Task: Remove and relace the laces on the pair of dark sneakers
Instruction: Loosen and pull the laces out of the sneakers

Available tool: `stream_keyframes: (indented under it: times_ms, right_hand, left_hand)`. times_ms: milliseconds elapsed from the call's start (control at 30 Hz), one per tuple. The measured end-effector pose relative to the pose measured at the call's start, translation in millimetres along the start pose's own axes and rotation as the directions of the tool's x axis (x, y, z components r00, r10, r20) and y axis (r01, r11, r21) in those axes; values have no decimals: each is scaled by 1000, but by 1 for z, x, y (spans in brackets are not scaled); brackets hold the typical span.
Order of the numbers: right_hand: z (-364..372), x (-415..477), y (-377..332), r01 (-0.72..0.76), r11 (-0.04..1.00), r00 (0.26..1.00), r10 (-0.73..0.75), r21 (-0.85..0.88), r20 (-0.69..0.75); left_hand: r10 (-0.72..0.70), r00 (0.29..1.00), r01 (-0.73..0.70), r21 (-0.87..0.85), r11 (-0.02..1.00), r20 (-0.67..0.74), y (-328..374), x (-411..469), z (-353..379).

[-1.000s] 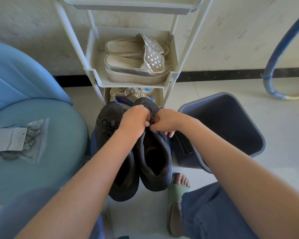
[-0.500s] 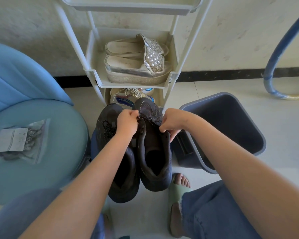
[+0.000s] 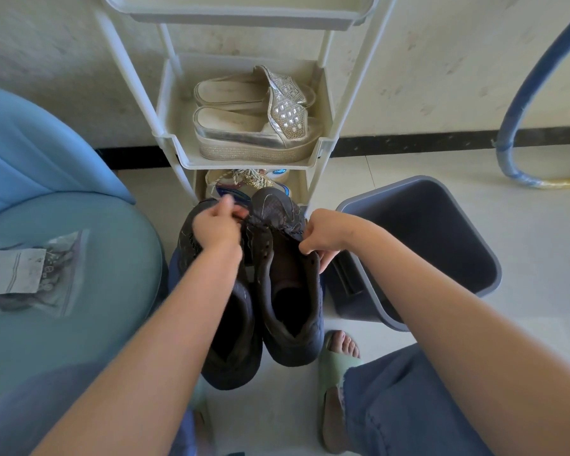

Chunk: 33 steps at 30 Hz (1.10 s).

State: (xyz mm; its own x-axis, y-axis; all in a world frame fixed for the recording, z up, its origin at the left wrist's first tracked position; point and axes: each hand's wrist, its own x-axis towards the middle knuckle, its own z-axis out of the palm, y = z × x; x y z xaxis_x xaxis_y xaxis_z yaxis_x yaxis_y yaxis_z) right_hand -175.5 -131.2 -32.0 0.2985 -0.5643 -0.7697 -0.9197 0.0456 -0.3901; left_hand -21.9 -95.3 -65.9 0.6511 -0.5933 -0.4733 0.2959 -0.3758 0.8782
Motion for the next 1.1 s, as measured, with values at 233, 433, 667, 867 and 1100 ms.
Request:
stream_keyframes:
  times_ms: [233, 433, 667, 867, 1100]
  right_hand:
    - [0, 0, -2, 9, 1000, 1000, -9, -3, 7]
    - [1, -1, -3, 18, 999, 1000, -18, 29, 13]
    - [-1, -4, -2, -5, 998, 1000, 5, 69, 11]
    - [-1, -4, -2, -10, 999, 1000, 9, 44, 28]
    - [0, -5, -3, 26, 999, 1000, -27, 26, 8]
  left_hand:
    - [257, 735, -658, 568, 494, 628, 15, -17, 3]
    - [88, 630, -776, 623, 93, 772, 3, -16, 3]
    - [400, 809, -587, 633, 505, 431, -3, -14, 1]
    - [216, 902, -359, 372, 856, 374, 23, -3, -7]
    - [188, 683, -729, 672, 130, 706, -2, -20, 2]
